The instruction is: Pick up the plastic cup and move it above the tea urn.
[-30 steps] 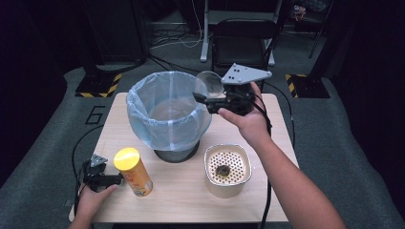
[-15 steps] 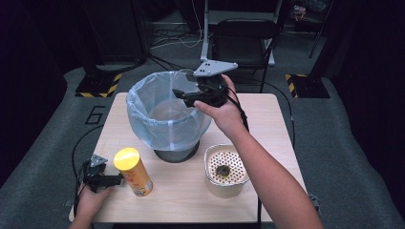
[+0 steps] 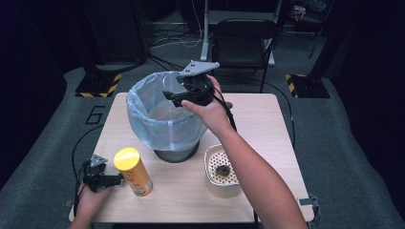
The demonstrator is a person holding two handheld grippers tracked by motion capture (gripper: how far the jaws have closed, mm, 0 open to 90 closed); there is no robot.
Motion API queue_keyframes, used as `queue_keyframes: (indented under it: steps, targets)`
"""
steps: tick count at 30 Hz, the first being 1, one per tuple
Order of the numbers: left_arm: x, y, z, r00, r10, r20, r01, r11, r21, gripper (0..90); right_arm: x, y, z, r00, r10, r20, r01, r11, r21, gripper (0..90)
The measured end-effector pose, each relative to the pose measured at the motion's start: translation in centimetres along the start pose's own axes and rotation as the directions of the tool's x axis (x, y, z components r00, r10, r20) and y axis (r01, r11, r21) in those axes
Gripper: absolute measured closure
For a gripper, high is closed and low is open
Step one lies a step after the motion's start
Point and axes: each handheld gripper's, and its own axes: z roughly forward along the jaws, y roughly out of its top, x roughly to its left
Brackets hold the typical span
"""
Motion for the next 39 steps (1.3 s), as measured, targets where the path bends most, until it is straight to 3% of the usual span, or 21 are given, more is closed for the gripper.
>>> queue_keyframes:
  steps: [4, 8, 12, 15, 27, 33, 39]
  targets:
    - [0.0, 0.0, 0.0, 1.0000, 0.002, 0.000, -0.002, 1.0000, 0.000, 0.2, -0.1, -0.1, 0.6, 0.9999, 0.012, -0.005, -0.011, 1.000, 0.014, 30.3]
    - [0.0, 0.0, 0.0, 1.0000, 0.002, 0.000, -0.002, 1.0000, 0.000, 0.1, 0.2, -0.3, 1.6, 0.9997, 0.019, -0.015, -0.019, 0.998, 0.052, 13.1]
    - [0.0, 0.0, 0.0, 1.0000, 0.002, 0.000, -0.002, 1.0000, 0.000, 0.1, 0.5, -0.4, 1.9, 0.9997, 0.020, -0.015, -0.019, 0.997, 0.075, 13.7]
    - [0.0, 0.0, 0.0, 1.0000, 0.002, 0.000, -0.002, 1.0000, -0.001, 0.1, 0.5, -0.3, 1.5, 0.9997, 0.022, -0.013, -0.021, 0.998, 0.062, 13.8]
    - [-0.1, -0.1, -0.1, 1.0000, 0.005, 0.002, -0.005, 1.0000, 0.005, 0.3, 0.2, -0.5, -2.7, 0.9993, 0.017, -0.034, -0.017, 1.000, 0.015, 18.6]
    - [-0.2, -0.1, -0.2, 1.0000, -0.003, 0.004, 0.003, 0.9999, 0.010, 0.4, -0.2, -1.7, -5.8, 0.9998, 0.004, -0.019, -0.004, 1.000, -0.001, 24.1]
    - [-0.2, -0.1, -0.2, 1.0000, -0.003, 0.002, 0.003, 1.0000, 0.009, 0.4, -0.8, -3.4, -8.3, 0.9997, 0.022, 0.008, -0.022, 1.000, -0.007, 25.7]
